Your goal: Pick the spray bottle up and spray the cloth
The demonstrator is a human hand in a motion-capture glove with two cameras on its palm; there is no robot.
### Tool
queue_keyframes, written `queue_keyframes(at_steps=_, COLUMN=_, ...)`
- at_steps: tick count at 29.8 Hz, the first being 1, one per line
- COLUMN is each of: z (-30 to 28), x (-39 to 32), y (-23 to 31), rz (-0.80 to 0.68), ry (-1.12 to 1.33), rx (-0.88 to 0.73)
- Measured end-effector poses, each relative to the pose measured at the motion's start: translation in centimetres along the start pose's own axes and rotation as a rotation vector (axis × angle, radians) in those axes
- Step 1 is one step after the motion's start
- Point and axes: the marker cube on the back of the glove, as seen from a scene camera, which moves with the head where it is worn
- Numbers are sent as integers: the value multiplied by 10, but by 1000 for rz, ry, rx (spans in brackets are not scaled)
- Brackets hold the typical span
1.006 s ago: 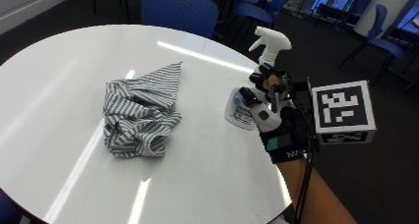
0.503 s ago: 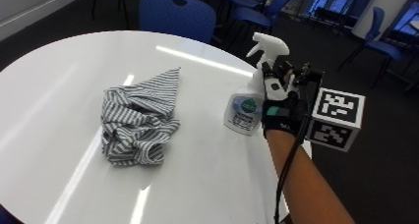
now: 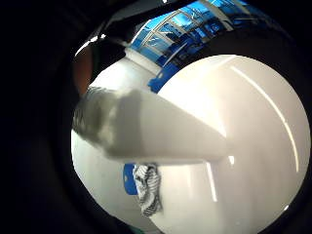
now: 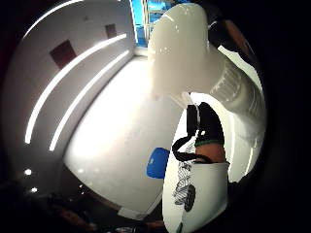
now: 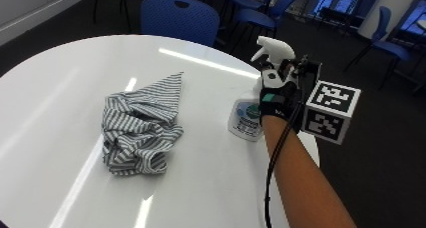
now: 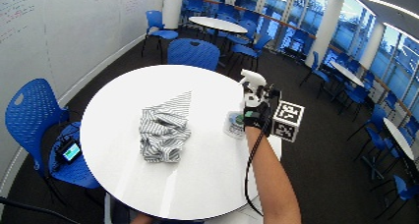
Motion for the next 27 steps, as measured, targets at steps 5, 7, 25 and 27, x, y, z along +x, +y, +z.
queue_keyframes(at_steps=5, z=3, x=1, y=-4, rz=35, ry=-39, rx=4)
queue_keyframes(at_steps=7, z=5, x=1, y=-4, rz=39, ry=-41, rx=2)
queue_keyframes(at_steps=25, z=16, x=-14, y=-9, rz=13, ry=2, rx=36)
queue_keyframes(at_steps=27, z=19, x=-16, y=-8, rz=19, ry=8, rx=41)
